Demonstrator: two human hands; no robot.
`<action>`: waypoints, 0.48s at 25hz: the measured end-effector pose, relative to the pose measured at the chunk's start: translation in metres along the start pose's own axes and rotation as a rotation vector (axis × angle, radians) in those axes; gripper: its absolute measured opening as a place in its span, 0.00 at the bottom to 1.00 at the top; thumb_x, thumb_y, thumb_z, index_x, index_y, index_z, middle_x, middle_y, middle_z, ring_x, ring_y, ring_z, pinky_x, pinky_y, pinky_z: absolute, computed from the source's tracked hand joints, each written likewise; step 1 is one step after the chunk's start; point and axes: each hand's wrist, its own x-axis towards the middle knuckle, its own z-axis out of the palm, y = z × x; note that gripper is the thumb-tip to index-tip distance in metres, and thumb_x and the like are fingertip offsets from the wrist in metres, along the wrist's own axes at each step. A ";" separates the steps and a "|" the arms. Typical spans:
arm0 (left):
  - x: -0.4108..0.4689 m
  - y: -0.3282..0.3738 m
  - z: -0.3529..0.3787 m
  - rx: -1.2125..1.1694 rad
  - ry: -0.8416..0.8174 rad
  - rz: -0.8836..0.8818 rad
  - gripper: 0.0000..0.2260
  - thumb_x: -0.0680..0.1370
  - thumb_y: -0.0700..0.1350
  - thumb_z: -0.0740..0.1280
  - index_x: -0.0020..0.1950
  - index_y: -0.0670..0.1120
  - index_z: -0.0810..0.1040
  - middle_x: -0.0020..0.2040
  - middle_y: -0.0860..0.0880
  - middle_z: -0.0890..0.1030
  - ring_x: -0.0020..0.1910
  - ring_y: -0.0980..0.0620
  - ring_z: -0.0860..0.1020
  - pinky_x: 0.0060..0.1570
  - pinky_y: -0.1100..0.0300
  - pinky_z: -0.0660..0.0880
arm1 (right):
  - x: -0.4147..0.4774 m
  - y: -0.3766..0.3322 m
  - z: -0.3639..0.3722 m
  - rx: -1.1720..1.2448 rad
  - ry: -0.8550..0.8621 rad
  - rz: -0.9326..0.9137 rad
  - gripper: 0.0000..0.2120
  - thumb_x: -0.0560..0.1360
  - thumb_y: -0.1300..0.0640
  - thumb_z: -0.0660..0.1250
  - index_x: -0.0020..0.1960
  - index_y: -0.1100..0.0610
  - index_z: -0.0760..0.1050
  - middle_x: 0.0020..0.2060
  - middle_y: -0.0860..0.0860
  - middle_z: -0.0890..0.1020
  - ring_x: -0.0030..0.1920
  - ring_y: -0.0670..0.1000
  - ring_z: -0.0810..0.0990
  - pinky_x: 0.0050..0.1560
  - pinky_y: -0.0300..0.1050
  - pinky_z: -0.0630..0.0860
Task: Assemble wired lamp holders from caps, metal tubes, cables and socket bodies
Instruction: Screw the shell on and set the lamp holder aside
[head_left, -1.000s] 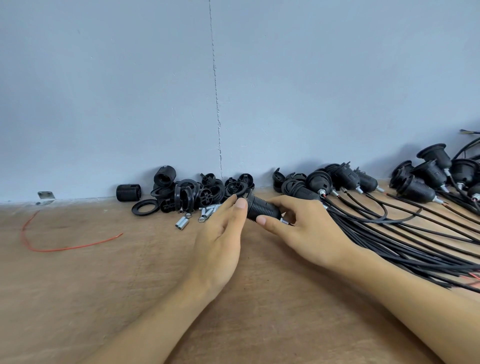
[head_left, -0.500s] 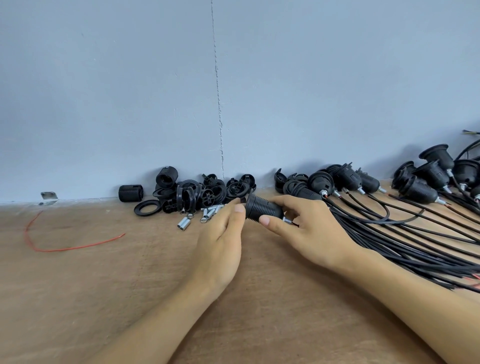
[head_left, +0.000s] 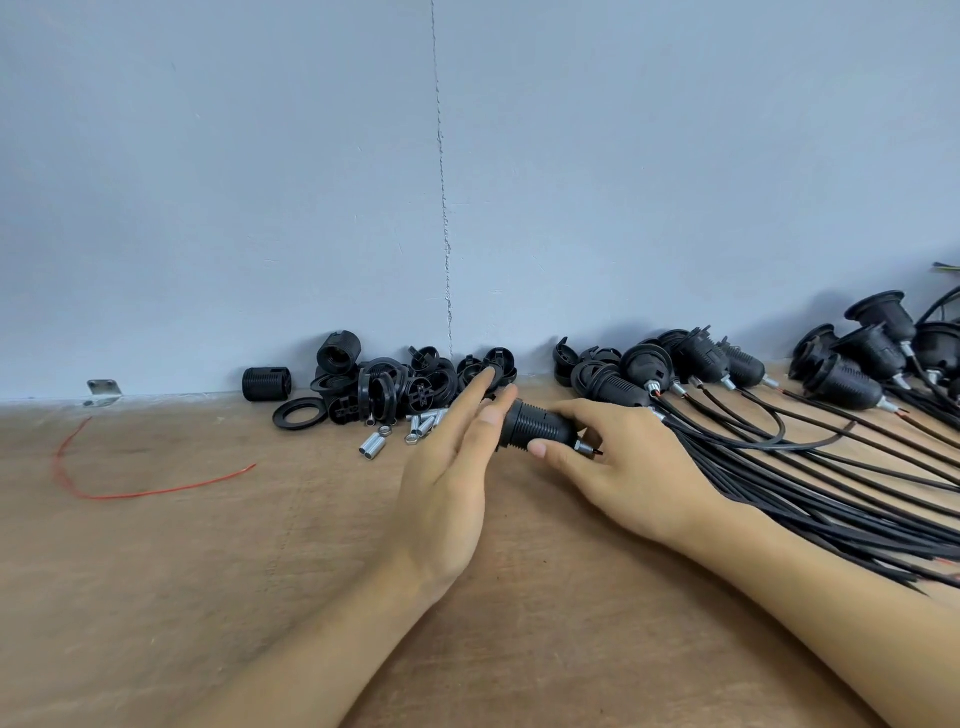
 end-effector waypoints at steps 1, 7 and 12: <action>-0.001 0.000 0.000 0.003 -0.007 0.008 0.16 0.85 0.53 0.59 0.73 0.58 0.72 0.64 0.68 0.79 0.66 0.74 0.70 0.61 0.81 0.63 | 0.001 0.002 0.000 0.000 0.016 0.023 0.16 0.75 0.36 0.65 0.58 0.42 0.79 0.40 0.37 0.80 0.42 0.39 0.77 0.41 0.40 0.71; -0.002 0.003 0.002 0.012 0.038 0.017 0.19 0.83 0.56 0.59 0.72 0.53 0.74 0.58 0.60 0.85 0.61 0.76 0.74 0.52 0.85 0.63 | 0.001 0.007 0.000 0.059 0.105 0.108 0.14 0.75 0.37 0.68 0.55 0.43 0.80 0.34 0.34 0.78 0.40 0.36 0.76 0.38 0.40 0.69; 0.001 -0.003 -0.001 0.006 0.078 -0.045 0.26 0.77 0.63 0.57 0.70 0.54 0.75 0.60 0.53 0.85 0.57 0.72 0.78 0.53 0.82 0.67 | 0.001 0.007 -0.001 0.112 0.114 0.091 0.13 0.75 0.39 0.69 0.57 0.43 0.80 0.38 0.25 0.76 0.42 0.34 0.76 0.38 0.32 0.67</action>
